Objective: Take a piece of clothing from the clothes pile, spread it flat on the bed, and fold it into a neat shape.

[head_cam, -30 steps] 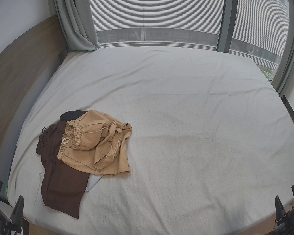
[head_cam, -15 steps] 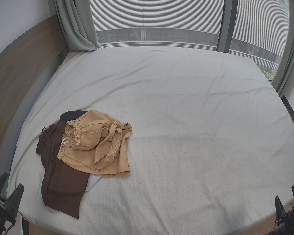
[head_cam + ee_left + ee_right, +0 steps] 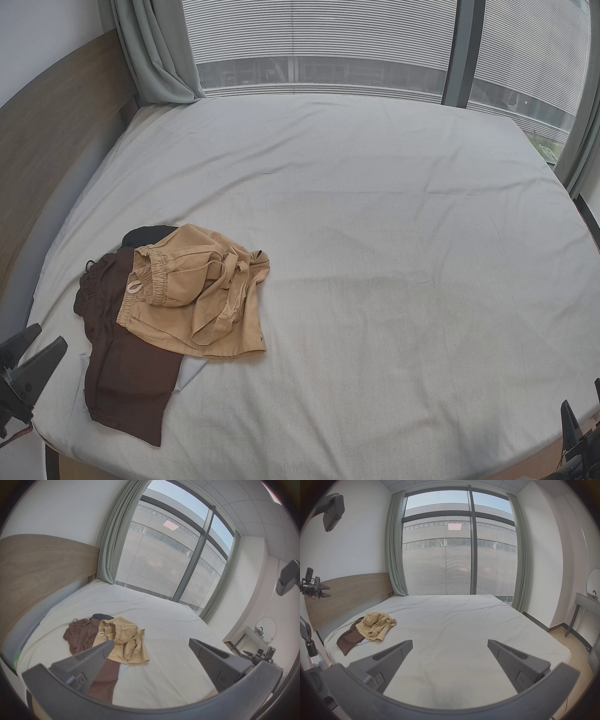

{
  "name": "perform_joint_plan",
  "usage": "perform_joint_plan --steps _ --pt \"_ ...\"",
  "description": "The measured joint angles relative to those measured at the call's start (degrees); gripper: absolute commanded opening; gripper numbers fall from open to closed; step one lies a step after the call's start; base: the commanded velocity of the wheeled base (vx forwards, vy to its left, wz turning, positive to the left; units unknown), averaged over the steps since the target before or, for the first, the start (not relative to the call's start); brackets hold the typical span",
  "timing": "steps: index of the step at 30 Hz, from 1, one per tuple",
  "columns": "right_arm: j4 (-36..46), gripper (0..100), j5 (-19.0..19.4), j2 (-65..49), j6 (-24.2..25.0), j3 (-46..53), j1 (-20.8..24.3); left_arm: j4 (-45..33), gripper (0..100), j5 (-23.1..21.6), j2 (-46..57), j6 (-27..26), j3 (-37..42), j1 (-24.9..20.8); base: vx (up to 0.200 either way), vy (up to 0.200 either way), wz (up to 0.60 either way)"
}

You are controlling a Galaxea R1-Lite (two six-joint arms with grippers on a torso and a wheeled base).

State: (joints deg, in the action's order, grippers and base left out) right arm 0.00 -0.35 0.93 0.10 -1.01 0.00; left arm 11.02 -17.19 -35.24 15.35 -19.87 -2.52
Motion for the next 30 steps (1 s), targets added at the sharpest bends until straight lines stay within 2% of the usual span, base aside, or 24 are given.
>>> perform_joint_plan --steps 6,14,30 --pt "0.0 100 0.02 0.0 -0.02 0.0 0.0 5.36 100 -2.89 -5.74 2.66 -0.57 0.18 0.0 0.0 0.0" --pt "0.0 100 0.02 0.0 0.06 0.0 0.02 7.8 100 -6.89 -12.17 3.12 -1.38 0.71 0.0 0.0 0.0" --pt "0.0 100 0.02 0.0 0.17 0.0 0.07 18.15 100 -7.74 -25.98 3.07 -2.89 2.08 0.0 0.0 0.0"
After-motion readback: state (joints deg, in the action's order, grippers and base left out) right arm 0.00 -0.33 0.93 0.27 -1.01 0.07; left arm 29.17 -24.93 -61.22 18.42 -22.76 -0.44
